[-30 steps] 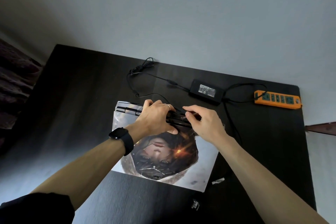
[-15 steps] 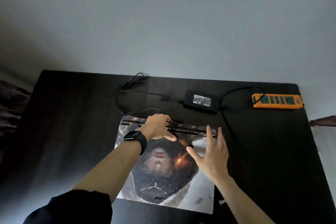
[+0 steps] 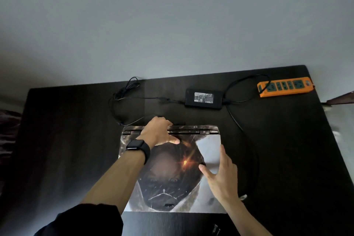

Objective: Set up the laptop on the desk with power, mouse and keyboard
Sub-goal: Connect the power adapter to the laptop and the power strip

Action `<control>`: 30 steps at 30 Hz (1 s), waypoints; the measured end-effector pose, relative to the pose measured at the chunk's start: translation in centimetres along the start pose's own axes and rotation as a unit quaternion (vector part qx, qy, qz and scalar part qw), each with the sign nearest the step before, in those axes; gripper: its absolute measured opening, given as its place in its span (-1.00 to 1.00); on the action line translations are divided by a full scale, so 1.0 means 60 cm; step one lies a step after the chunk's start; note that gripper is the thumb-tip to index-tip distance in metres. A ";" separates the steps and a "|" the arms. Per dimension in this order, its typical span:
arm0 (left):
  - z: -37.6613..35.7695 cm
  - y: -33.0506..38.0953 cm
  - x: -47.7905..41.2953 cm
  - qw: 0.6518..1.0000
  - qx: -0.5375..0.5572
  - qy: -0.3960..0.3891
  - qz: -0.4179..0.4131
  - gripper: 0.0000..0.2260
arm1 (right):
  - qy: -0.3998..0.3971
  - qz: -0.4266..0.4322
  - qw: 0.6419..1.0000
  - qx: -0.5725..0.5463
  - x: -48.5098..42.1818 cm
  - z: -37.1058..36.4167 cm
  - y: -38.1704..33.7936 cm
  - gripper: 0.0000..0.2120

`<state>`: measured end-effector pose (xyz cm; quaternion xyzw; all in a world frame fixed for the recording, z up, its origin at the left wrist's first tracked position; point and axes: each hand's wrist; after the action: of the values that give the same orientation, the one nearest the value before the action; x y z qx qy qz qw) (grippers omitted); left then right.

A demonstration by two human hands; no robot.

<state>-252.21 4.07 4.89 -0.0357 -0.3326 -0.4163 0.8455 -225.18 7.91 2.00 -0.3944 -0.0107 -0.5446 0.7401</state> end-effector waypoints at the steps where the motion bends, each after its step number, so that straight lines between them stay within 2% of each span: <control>1: -0.003 -0.002 0.003 1.000 0.021 0.020 0.010 -0.45 | 0.000 0.004 1.000 -0.010 0.000 -0.001 -0.002 -0.03; 3: -0.005 -0.003 0.010 0.996 0.060 0.064 0.035 -0.58 | -0.003 0.005 1.000 -0.027 -0.003 -0.002 -0.003 -0.03; 5: -0.012 -0.001 0.021 0.995 0.059 0.073 0.039 -0.64 | -0.002 0.001 0.999 -0.037 -0.004 -0.003 -0.001 -0.04; 11: -0.102 0.033 0.088 0.992 0.014 0.121 0.043 -0.45 | -0.038 0.022 0.998 -0.052 -0.013 0.003 0.011 -0.05; 16: -0.186 0.084 0.167 0.994 0.016 0.104 0.039 -0.38 | -0.149 0.040 0.986 0.063 -0.026 0.088 0.026 -0.35; 20: -0.235 0.135 0.223 0.997 0.028 0.063 0.040 -0.34 | -0.151 0.125 0.964 0.182 0.026 0.127 0.083 -0.68; 24: -0.254 0.169 0.254 0.996 0.043 0.045 0.057 -0.31 | -0.176 0.203 0.934 0.236 0.079 0.122 0.167 -0.67; 30: -0.269 0.203 0.278 0.987 0.079 0.056 0.127 -0.31 | -0.127 0.315 0.898 0.279 0.095 0.118 0.242 -0.71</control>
<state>-227.55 -4.79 4.87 0.0123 -0.3096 -0.2797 0.9087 -208.11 8.94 1.11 -0.2203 -0.1317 -0.2029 0.9450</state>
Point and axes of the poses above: each hand's wrist, its own x-axis away from the middle knuckle, its own z-axis out of the back of the hand, y = z × x, and after that the axes turned 3 degrees about -x, right-handed
